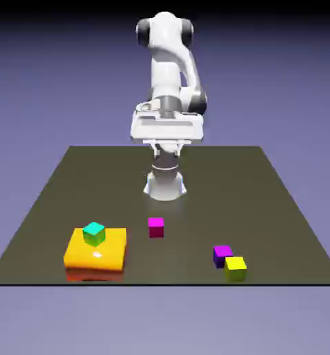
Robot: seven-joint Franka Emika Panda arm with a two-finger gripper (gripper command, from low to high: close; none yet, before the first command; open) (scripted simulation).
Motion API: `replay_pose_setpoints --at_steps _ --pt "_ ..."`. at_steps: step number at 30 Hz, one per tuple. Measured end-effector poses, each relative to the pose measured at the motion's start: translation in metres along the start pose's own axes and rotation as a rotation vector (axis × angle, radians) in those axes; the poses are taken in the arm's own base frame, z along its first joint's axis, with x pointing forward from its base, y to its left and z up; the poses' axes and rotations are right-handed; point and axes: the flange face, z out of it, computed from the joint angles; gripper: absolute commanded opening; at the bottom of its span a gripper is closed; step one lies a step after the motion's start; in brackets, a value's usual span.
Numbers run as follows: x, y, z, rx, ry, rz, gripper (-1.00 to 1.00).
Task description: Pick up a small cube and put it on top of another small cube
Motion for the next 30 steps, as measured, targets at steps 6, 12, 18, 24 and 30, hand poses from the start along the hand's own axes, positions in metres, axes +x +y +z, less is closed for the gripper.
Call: replay_pose_setpoints --at_steps 6,12,18,24,30 --pt "-0.034 -0.023 0.067 -0.145 -0.163 -0.028 0.00" --pt "-0.084 -0.037 0.132 -0.285 -0.325 -0.049 0.00" --pt "-0.144 -0.044 0.189 -0.420 -0.482 -0.063 0.00" --pt "-0.209 -0.047 0.233 -0.540 -0.627 -0.069 0.00" --pt "-0.246 -0.013 0.282 -0.540 -0.628 -0.069 -1.00"
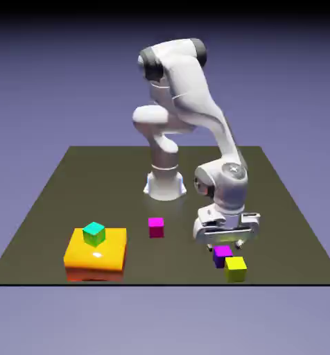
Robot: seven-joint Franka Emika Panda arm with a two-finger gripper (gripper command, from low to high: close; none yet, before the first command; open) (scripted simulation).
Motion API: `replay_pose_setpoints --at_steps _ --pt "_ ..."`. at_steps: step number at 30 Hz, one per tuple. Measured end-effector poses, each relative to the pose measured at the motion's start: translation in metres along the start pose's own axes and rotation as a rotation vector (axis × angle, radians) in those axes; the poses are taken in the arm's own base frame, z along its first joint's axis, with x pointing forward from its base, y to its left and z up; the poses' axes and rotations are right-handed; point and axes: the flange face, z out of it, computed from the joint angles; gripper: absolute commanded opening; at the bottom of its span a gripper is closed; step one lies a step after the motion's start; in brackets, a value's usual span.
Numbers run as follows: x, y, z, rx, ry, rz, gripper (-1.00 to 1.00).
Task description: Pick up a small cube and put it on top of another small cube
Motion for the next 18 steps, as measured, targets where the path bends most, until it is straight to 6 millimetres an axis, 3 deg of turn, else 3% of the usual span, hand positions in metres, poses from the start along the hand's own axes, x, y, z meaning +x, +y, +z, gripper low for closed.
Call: replay_pose_setpoints --at_steps 2,7,14,18 --pt "0.000 0.000 0.000 0.000 0.000 0.000 -1.00" --pt "0.000 0.003 -0.070 -0.001 0.001 -0.002 -1.00" --pt "0.029 0.115 -0.094 -0.061 0.043 -0.048 -1.00" --pt "0.028 0.175 -0.104 -0.067 0.042 -0.074 -1.00"
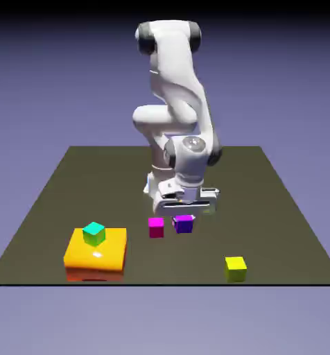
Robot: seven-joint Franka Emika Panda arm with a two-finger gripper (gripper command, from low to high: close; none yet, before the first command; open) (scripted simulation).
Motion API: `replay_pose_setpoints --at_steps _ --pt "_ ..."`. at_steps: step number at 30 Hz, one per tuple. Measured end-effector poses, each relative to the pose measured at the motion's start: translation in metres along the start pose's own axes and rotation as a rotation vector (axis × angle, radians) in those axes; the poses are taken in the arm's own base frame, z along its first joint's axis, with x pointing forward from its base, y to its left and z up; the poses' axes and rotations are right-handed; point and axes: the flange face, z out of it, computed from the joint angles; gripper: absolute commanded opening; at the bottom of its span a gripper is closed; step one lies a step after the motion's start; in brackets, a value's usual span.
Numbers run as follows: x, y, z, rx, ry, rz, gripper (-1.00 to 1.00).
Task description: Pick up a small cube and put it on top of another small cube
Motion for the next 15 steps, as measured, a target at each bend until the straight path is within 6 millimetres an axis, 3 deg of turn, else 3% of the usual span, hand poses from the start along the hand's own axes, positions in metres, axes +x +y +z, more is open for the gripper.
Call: replay_pose_setpoints --at_steps 5,8,9,15 --pt "-0.019 0.067 -0.002 0.030 -0.017 -0.032 -1.00" --pt "-0.035 0.097 0.001 0.062 -0.030 -0.052 -1.00" --pt "-0.035 0.097 0.001 0.062 -0.030 -0.052 -1.00" --pt "-0.034 0.092 0.050 0.059 -0.029 -0.052 -1.00"
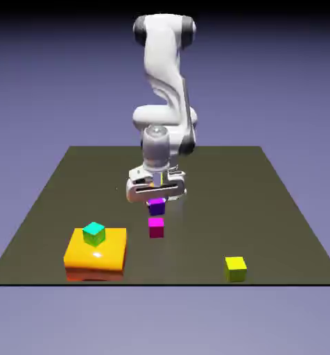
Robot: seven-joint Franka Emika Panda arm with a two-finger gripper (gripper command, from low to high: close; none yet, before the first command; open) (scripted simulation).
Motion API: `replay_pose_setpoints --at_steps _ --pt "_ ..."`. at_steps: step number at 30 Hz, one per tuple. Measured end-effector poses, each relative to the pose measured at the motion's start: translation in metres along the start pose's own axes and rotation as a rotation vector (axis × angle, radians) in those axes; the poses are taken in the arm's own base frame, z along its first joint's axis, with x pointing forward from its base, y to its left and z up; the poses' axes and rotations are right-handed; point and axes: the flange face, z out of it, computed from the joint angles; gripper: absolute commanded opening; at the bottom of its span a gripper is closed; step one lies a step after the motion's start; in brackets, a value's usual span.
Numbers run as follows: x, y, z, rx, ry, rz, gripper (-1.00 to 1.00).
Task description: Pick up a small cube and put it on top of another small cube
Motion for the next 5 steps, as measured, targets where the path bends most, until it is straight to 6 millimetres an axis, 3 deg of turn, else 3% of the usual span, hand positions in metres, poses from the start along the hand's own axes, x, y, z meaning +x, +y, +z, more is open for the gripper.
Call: replay_pose_setpoints --at_steps 2,3,5 --pt "-0.001 0.000 0.016 0.002 -0.001 -0.001 -1.00" --pt "-0.002 0.000 0.020 0.003 -0.002 -0.001 1.00" --pt "-0.002 0.000 0.020 0.003 -0.002 -0.001 1.00"
